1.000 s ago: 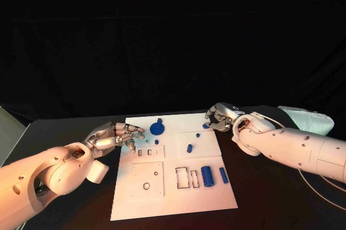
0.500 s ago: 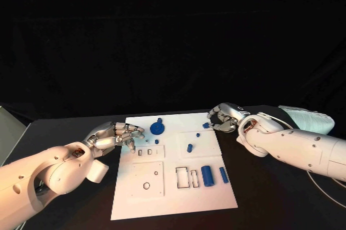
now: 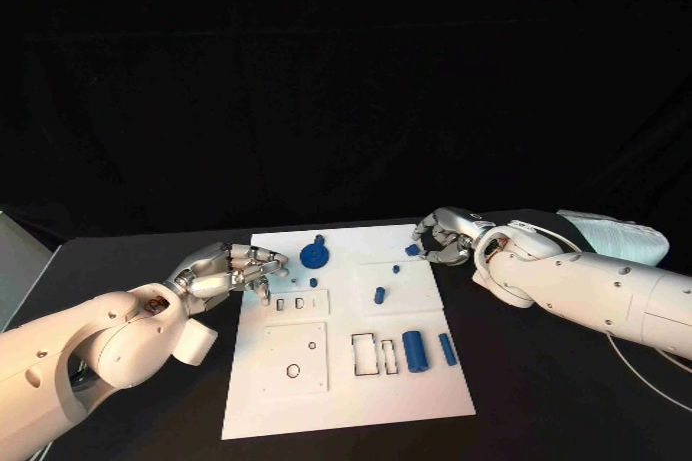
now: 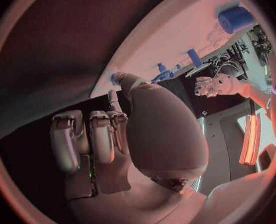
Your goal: Assemble the parts on the task board
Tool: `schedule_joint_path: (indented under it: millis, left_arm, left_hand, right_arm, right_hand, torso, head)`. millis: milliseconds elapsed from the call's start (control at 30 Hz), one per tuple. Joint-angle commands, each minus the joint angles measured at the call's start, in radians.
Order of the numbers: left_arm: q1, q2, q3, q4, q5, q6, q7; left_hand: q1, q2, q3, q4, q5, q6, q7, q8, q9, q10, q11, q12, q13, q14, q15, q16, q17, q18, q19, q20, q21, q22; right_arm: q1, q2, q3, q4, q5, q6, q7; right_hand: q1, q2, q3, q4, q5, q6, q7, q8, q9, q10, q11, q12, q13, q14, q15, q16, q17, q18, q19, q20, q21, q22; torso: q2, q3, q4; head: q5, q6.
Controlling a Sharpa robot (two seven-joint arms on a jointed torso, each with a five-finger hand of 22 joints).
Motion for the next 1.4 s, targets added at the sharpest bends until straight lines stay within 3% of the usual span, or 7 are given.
schedule_joint_path:
  millis: [33, 200, 900, 1233, 1400]
  left_arm:
    - [0.000, 0.001, 0.001, 0.003, 0.000, 0.016, 0.007]
    - [0.000, 0.000, 0.001, 0.002, 0.000, 0.015, 0.007]
    - [0.000, -0.003, 0.001, 0.004, -0.001, 0.013, 0.004]
    - [0.000, 0.003, 0.001, -0.002, -0.003, 0.014, 0.004]
    - [0.000, 0.006, 0.001, -0.004, -0.003, 0.015, 0.005]
  left_hand:
    - [0.004, 0.002, 0.003, -0.001, -0.001, -0.007, 0.001, 0.002, 0.002, -0.006, -0.002, 0.004, 0.001, -0.007, -0.002, -0.004, -0.002, 0.014, -0.007, 0.001, 0.003, 0.001]
    - [0.004, 0.002, 0.003, -0.001, -0.001, -0.007, 0.001, 0.002, 0.002, -0.006, -0.002, 0.004, 0.001, -0.007, -0.002, -0.004, -0.002, 0.014, -0.007, 0.001, 0.003, 0.001]
    - [0.004, 0.002, 0.003, -0.001, -0.001, -0.007, 0.001, 0.002, 0.002, -0.006, -0.002, 0.004, 0.001, -0.007, -0.002, -0.004, -0.002, 0.014, -0.007, 0.001, 0.003, 0.001]
    - [0.004, 0.002, 0.003, -0.001, -0.001, -0.007, 0.001, 0.002, 0.002, -0.006, -0.002, 0.004, 0.001, -0.007, -0.002, -0.004, -0.002, 0.014, -0.007, 0.001, 0.003, 0.001]
    - [0.004, 0.002, 0.003, -0.001, -0.001, -0.007, 0.001, 0.002, 0.002, -0.006, -0.002, 0.004, 0.001, -0.007, -0.002, -0.004, -0.002, 0.014, -0.007, 0.001, 0.003, 0.001]
  right_arm:
    - [0.002, 0.008, 0.000, -0.014, -0.024, 0.061, 0.012]
    - [0.003, 0.020, 0.000, -0.030, -0.028, 0.072, 0.013]
    - [0.003, 0.031, 0.000, -0.035, -0.036, 0.109, 0.005]
    - [0.003, 0.038, -0.001, -0.039, -0.053, 0.104, -0.012]
    - [0.003, 0.038, -0.001, -0.039, -0.060, 0.104, -0.017]
  right_hand:
    - [0.010, -0.001, 0.002, -0.010, 0.005, -0.004, -0.003, -0.005, -0.001, 0.102, 0.001, 0.006, 0.263, 0.105, -0.003, 0.003, 0.260, -0.014, 0.105, -0.002, 0.002, 0.263]
    - [0.016, -0.002, 0.008, -0.019, -0.006, -0.004, -0.005, -0.007, -0.001, 0.102, -0.002, 0.006, 0.263, 0.106, -0.006, 0.004, 0.261, -0.014, 0.105, -0.006, 0.002, 0.263]
    - [0.013, -0.004, 0.010, -0.024, -0.028, -0.001, -0.009, -0.009, -0.002, 0.102, -0.004, 0.006, 0.263, 0.105, -0.010, 0.003, 0.259, -0.014, 0.105, -0.009, 0.002, 0.263]
    - [0.007, -0.006, 0.008, -0.023, -0.031, 0.004, -0.009, -0.007, -0.001, 0.102, -0.005, 0.006, 0.263, 0.105, -0.011, 0.003, 0.259, -0.014, 0.105, -0.011, 0.002, 0.263]
    - [0.025, -0.004, 0.020, -0.039, -0.029, 0.011, -0.012, -0.007, 0.000, 0.102, -0.008, 0.006, 0.263, 0.105, -0.014, 0.003, 0.258, -0.014, 0.105, -0.014, 0.002, 0.263]
  torso:
    - [0.000, -0.0017, 0.0030]
    - [0.001, -0.0005, -0.0009]
    - [0.000, 0.0015, -0.0013]
    - [0.002, 0.0000, 0.0002]
    - [0.001, 0.0001, -0.0008]
  head:
    - [0.002, -0.002]
    - [0.005, -0.002]
    - [0.004, -0.006]
    - [0.000, -0.010]
    - [0.001, -0.013]
